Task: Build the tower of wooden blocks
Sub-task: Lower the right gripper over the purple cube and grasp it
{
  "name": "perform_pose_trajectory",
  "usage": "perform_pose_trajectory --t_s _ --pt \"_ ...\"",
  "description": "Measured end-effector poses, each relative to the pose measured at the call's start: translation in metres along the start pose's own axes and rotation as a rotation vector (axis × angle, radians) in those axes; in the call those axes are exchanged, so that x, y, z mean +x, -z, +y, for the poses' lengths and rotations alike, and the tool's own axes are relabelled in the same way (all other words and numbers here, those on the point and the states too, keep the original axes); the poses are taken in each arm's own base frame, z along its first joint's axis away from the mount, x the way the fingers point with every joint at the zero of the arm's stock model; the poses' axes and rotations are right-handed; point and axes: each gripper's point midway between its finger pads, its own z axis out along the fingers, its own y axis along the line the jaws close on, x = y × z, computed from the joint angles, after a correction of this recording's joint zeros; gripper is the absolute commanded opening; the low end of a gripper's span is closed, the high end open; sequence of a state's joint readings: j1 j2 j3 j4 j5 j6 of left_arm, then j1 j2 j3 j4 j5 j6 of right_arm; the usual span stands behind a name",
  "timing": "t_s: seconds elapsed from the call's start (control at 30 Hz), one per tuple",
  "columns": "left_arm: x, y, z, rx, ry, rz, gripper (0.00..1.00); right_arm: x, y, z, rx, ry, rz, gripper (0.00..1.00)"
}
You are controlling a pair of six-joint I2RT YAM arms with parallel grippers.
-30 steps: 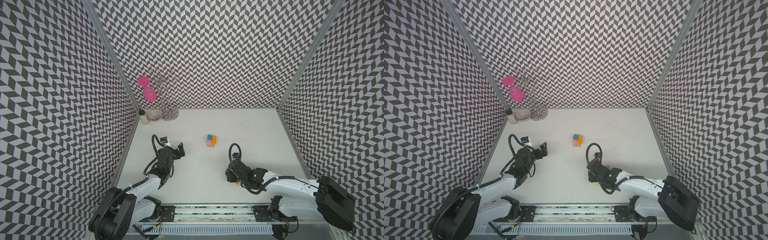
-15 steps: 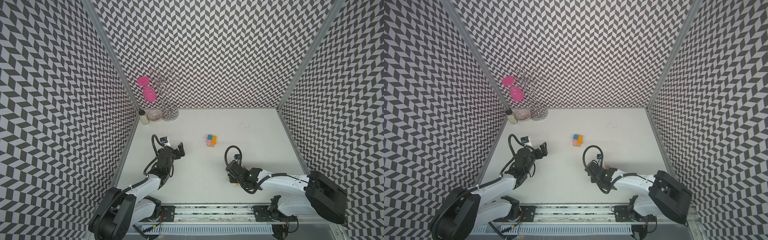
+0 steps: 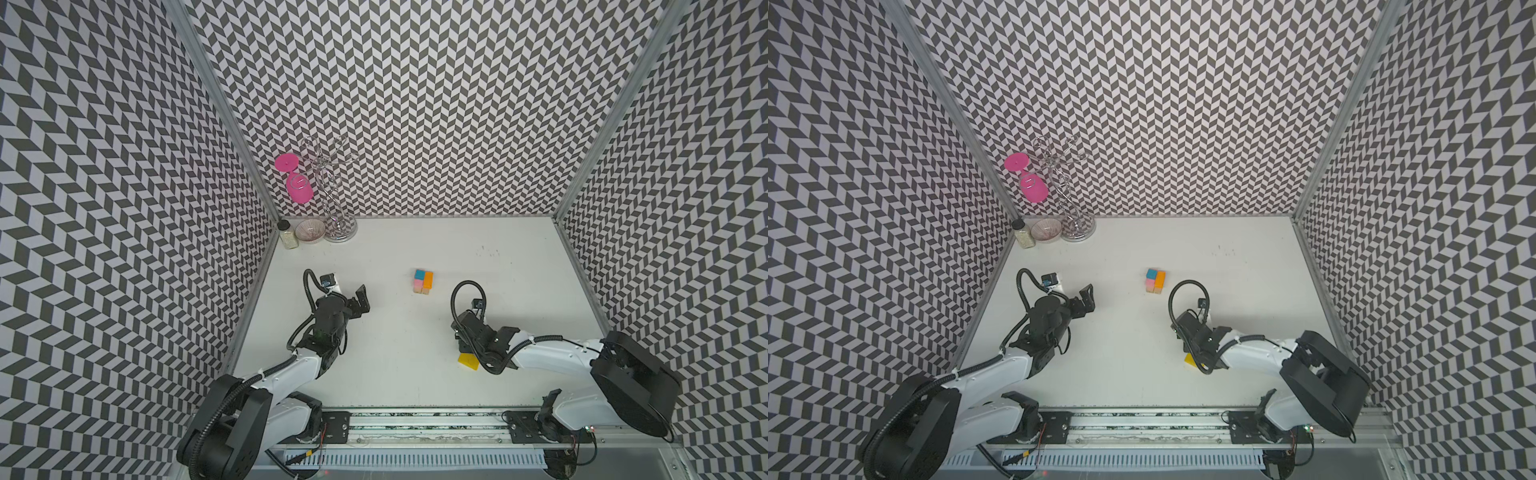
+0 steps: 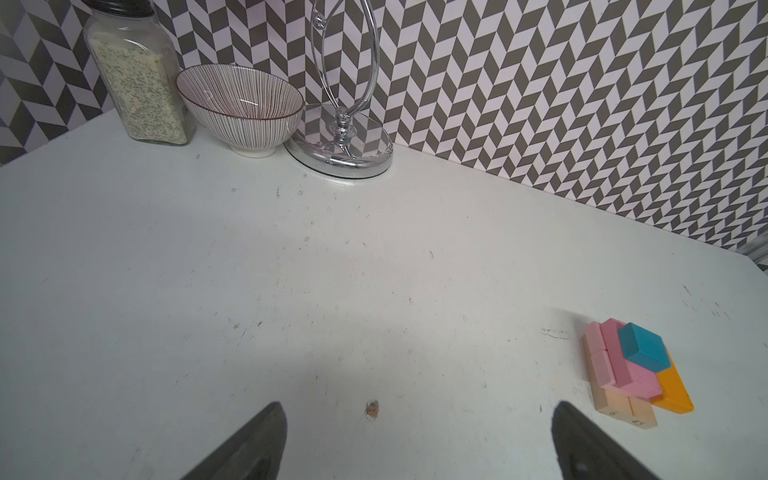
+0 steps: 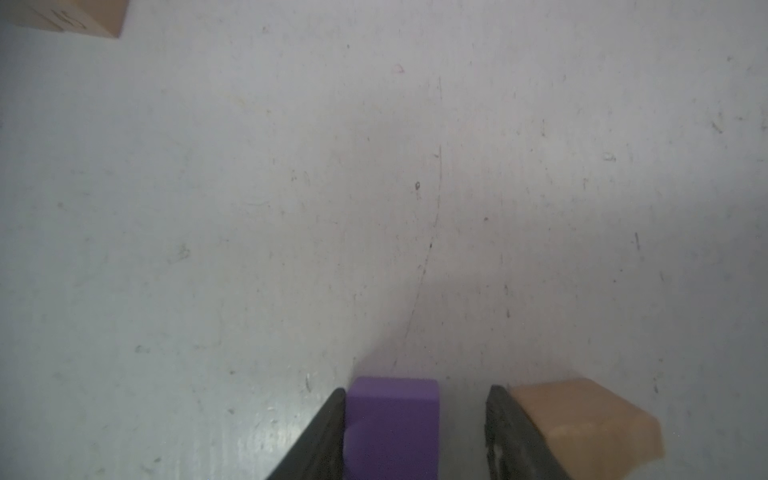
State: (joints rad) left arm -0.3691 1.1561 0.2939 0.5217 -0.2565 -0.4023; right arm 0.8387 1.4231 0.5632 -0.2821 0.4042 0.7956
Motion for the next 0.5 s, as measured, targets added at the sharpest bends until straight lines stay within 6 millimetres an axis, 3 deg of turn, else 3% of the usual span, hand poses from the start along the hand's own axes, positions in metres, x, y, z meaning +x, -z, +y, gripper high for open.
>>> perform_pose_trajectory --t_s 0.27,0.4,0.5 --pt "0.0 0.0 0.0 0.0 0.0 0.0 1.0 0.0 0.0 0.007 -0.04 0.02 0.01 0.21" --pt "0.0 0.0 0.0 0.0 0.0 0.0 1.0 0.001 0.007 0.012 -0.06 0.048 0.039 0.01" --pt "0.0 0.0 0.0 0.0 0.0 0.0 1.0 -0.019 0.023 0.023 -0.081 0.088 0.019 0.0"
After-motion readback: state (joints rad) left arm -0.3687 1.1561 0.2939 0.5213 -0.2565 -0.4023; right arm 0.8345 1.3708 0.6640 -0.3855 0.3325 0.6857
